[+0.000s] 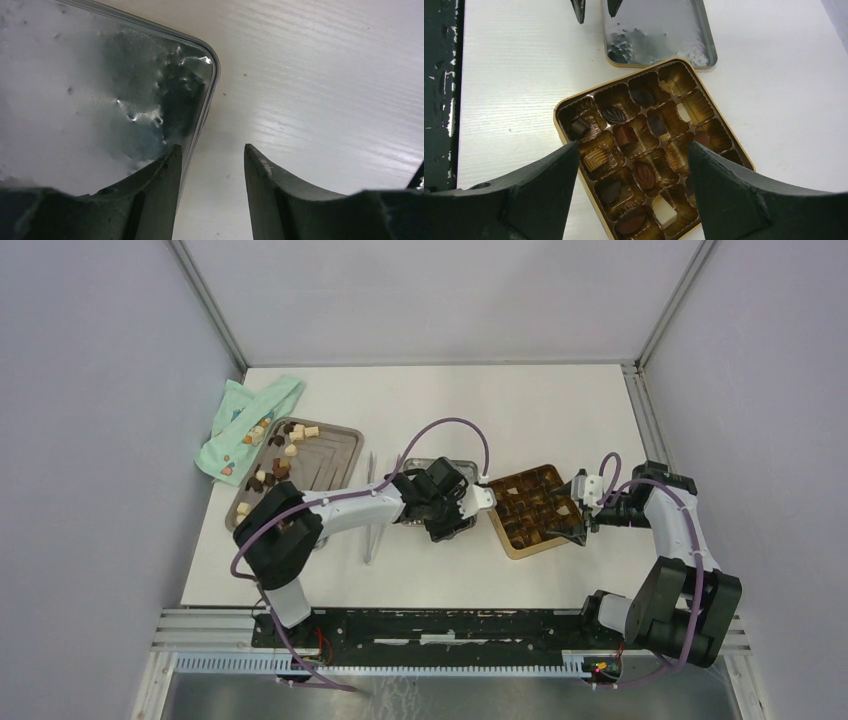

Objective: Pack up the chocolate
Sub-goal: Pick up the box lid from the center of the board.

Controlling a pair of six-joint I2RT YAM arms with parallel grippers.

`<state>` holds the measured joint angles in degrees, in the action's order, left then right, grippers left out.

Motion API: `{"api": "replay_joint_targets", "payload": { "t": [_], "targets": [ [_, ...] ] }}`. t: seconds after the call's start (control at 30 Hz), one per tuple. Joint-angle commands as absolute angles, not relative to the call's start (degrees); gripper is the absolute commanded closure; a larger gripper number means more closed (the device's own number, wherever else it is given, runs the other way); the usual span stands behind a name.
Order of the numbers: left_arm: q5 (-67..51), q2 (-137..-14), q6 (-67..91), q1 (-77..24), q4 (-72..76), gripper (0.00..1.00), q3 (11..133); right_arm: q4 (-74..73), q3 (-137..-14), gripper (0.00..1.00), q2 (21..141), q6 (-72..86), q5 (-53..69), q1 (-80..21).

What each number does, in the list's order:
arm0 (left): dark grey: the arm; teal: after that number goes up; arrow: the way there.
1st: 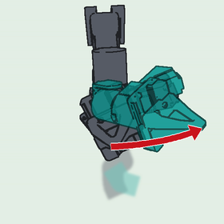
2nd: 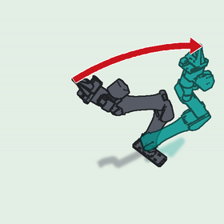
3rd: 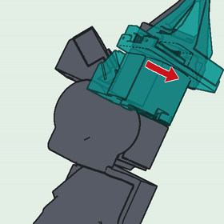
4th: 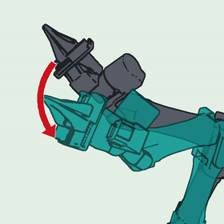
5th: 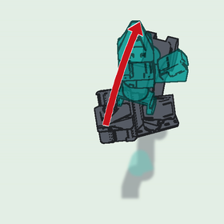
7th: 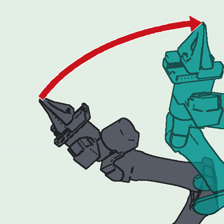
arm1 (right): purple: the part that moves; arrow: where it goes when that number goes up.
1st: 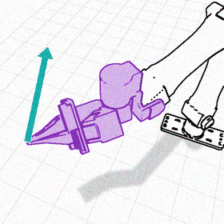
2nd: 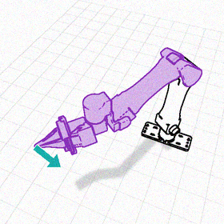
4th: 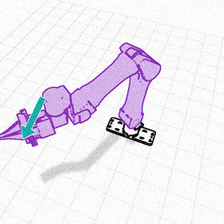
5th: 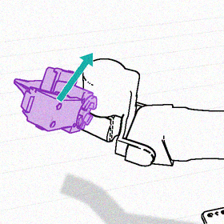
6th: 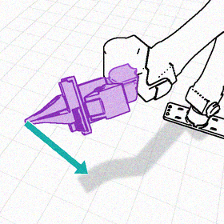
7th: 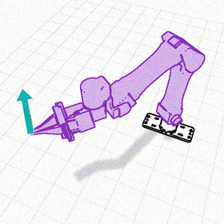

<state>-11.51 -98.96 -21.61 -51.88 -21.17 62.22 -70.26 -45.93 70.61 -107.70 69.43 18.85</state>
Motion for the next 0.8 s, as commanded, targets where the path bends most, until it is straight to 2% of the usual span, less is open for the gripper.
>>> {"api": "replay_joint_targets", "payload": {
  "t": [0.0, 0.37, 0.53, 0.77],
  "targets": [
    [-9.03, -100.71, -28.30, -51.95, -21.81, 0.45, 65.66, -71.87, -45.20, 0.15, 71.04, -109.60, 71.19, 18.55],
    [-5.74, -105.34, -28.20, -52.31, -23.43, 0.60, 67.47, -71.81, -45.00, 0.16, 71.26, -109.16, 71.54, 18.55],
    [-1.56, -105.87, -27.89, -53.33, -21.66, 0.72, 66.66, -71.87, -45.42, 0.16, 71.59, -108.66, 72.26, 18.54],
    [2.91, -104.68, -26.95, -54.89, -17.93, 0.74, 63.37, -71.87, -45.53, 0.16, 71.18, -108.19, 71.90, 18.56]
  ]
}}
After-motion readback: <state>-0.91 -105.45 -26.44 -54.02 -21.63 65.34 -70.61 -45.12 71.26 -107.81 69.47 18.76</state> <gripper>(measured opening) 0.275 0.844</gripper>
